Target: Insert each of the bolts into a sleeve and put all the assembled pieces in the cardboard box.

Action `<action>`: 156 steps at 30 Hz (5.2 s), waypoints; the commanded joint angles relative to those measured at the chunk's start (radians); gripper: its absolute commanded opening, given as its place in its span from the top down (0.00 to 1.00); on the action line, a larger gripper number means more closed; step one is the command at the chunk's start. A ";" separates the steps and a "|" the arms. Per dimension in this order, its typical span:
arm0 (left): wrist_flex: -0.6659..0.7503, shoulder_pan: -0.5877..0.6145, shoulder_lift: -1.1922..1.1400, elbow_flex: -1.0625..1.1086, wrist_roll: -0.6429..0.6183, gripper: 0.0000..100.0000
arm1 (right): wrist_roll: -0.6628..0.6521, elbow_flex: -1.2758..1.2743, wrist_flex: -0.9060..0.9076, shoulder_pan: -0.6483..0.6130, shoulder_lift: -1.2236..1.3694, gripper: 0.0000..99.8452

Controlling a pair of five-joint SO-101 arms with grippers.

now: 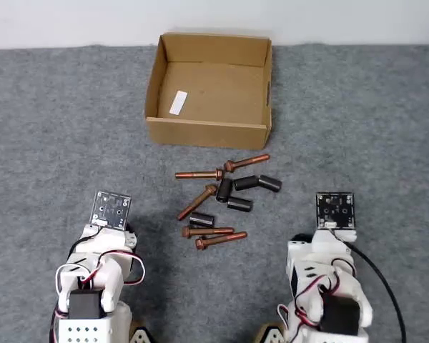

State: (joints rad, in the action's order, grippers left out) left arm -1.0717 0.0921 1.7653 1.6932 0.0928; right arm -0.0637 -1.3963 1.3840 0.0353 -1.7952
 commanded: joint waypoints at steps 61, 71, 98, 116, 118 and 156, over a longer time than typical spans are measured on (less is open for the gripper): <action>-0.008 0.002 0.000 -0.007 0.003 0.99 | -0.723 1.490 -0.246 -0.196 2.328 0.92; -0.008 0.002 0.000 -0.007 0.003 0.99 | -0.723 1.582 -0.062 -0.179 2.318 0.99; -0.008 0.000 0.000 -0.007 0.003 0.99 | 0.025 1.452 0.409 -0.039 1.676 0.99; -0.043 0.000 0.002 -0.012 0.000 0.99 | 0.249 0.841 0.355 0.013 0.610 0.99; -0.035 0.029 -0.003 -0.042 0.000 0.99 | 0.249 0.793 0.349 0.033 0.582 0.99; -0.390 -0.284 -1.565 -1.474 0.436 0.99 | 0.222 0.761 0.372 0.105 0.570 0.99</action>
State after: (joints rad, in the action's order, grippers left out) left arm -1.4661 -0.1488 0.2892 0.3414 0.4396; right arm 0.1741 -0.6383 1.7415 0.1335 -1.2306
